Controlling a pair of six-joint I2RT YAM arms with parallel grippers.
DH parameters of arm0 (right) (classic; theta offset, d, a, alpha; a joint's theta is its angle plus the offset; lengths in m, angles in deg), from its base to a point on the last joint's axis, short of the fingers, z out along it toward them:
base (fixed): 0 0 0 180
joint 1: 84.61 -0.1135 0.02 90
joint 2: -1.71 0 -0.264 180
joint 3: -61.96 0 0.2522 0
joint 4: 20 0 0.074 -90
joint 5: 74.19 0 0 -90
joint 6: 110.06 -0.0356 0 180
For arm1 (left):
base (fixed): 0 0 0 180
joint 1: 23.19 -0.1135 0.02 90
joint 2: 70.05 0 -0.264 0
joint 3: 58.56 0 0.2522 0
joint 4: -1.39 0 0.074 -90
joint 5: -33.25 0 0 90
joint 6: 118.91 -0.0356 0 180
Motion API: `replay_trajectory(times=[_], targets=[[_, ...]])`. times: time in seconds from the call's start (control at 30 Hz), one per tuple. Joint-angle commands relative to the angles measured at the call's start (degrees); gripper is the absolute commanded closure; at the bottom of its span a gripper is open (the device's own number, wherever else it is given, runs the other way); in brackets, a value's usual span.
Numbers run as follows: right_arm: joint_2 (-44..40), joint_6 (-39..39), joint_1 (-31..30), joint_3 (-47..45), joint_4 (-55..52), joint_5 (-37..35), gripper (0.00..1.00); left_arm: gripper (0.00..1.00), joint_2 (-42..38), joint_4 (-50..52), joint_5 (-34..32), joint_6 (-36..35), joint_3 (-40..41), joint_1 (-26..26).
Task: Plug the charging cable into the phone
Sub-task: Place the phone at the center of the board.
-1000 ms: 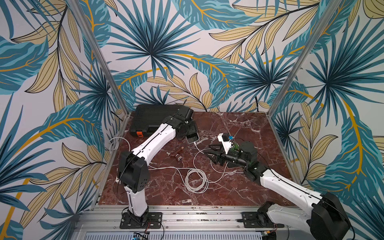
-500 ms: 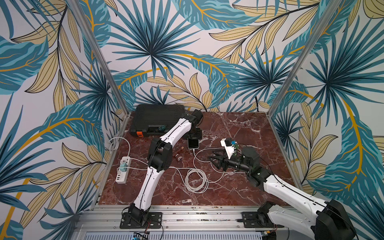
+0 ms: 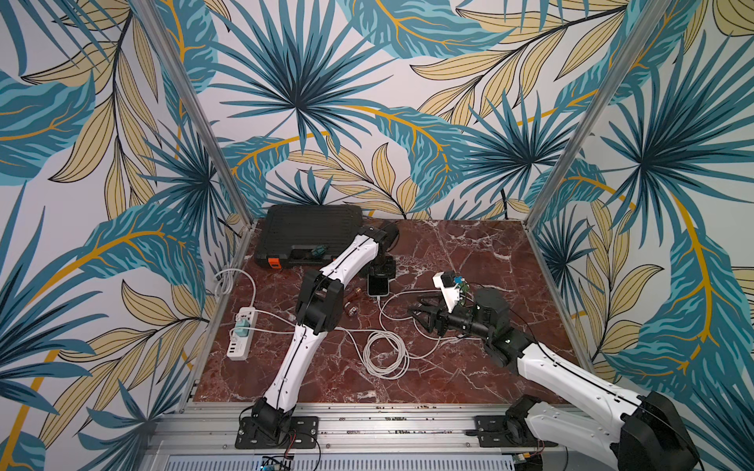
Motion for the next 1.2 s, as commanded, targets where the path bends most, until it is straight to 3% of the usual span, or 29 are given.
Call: replay_trajectory(times=[0.0, 0.1, 0.17, 0.4, 0.5, 0.57, 0.7, 0.8, 0.9, 1.03, 1.17], targets=[[-0.2, -0.6, 0.1, -1.0, -1.1, -0.7, 0.34, 0.26, 0.9, 0.8, -0.7, -1.1, -3.3, -0.5], [-0.3, -0.7, 0.1, -0.7, -1.4, -1.2, 0.31, 0.01, 1.3, 0.8, -0.4, -1.5, -3.6, -0.5], [-0.3, -0.6, 0.1, -0.5, -1.5, -1.6, 0.22, 0.00, 1.6, 0.9, 0.1, -1.8, -3.7, -0.5], [-1.6, -1.1, 0.1, -0.2, -2.2, -3.8, 0.22, 0.00, 0.0, 3.0, 0.2, -2.3, -6.5, -0.6], [-4.4, -2.0, 0.1, -0.4, -2.9, -9.3, 0.22, 0.00, -6.5, 1.2, 0.7, -4.1, -5.3, 0.0], [-6.5, -3.4, 0.7, 0.0, -4.6, -15.9, 0.21, 0.00, -14.4, -4.3, 1.1, -7.6, -0.3, 1.6], [-10.9, -9.6, 3.6, 0.5, -11.7, -30.1, 0.12, 0.03, -28.0, -18.6, 3.4, -16.6, 15.3, 6.9], [-12.8, -14.1, 6.9, 0.6, -17.5, -37.6, 0.09, 0.06, -33.0, -24.3, 3.6, -20.1, 23.2, 11.7], [-13.5, -18.3, 10.1, 0.9, -22.7, -41.2, 0.09, 0.14, -34.2, -24.2, 6.3, -20.0, 28.0, 16.6], [-14.3, -21.6, 13.6, 0.2, -27.0, -43.3, 0.10, 0.22, -33.3, -25.5, 2.6, -20.4, 33.6, 24.7], [-15.8, -22.7, 15.6, -1.7, -27.4, -44.0, 0.13, 0.39, -27.1, -22.0, -1.3, -16.6, 30.8, 28.3]])
